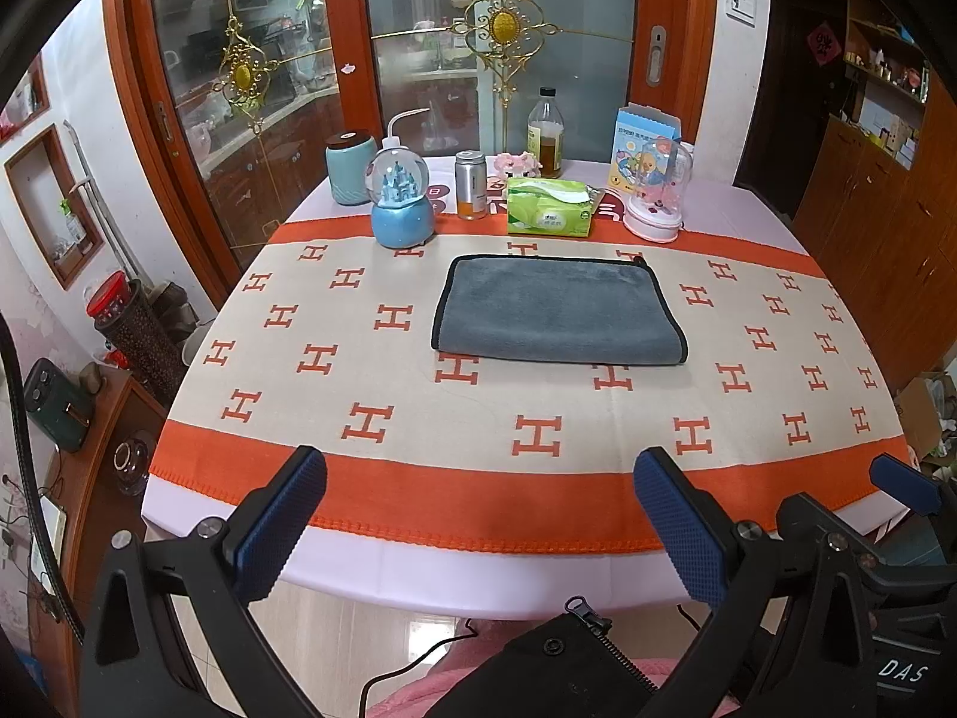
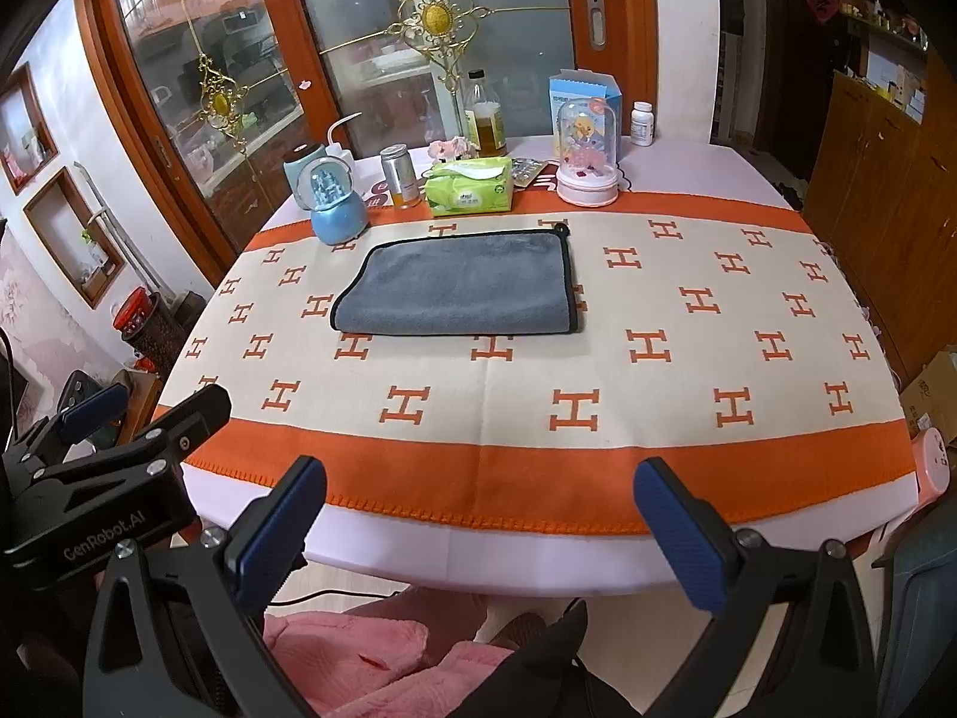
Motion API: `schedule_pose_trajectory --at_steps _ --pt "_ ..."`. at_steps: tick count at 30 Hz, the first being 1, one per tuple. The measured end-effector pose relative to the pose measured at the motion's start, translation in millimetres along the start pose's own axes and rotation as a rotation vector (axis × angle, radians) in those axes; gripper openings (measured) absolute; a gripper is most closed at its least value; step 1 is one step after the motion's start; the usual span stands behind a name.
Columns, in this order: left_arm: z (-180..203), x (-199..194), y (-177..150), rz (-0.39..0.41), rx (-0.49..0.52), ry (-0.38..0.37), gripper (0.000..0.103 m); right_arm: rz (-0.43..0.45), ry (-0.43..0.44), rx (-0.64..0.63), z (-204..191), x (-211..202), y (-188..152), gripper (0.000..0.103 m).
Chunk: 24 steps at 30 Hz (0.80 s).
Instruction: Fold towel
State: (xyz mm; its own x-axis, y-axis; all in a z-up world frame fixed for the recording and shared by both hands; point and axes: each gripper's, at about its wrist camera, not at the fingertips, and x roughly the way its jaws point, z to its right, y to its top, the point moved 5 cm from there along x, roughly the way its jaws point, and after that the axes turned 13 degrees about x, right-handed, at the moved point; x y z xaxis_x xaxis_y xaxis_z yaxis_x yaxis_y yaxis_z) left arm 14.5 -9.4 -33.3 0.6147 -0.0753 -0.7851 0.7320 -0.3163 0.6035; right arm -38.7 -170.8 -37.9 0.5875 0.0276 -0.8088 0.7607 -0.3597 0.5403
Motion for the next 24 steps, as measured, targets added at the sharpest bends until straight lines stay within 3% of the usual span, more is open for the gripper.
schedule_pose_trajectory --at_steps 24 --pt "0.2 -0.1 -0.2 0.002 -0.004 0.000 0.102 -0.002 -0.001 0.000 -2.3 0.9 2.7 0.103"
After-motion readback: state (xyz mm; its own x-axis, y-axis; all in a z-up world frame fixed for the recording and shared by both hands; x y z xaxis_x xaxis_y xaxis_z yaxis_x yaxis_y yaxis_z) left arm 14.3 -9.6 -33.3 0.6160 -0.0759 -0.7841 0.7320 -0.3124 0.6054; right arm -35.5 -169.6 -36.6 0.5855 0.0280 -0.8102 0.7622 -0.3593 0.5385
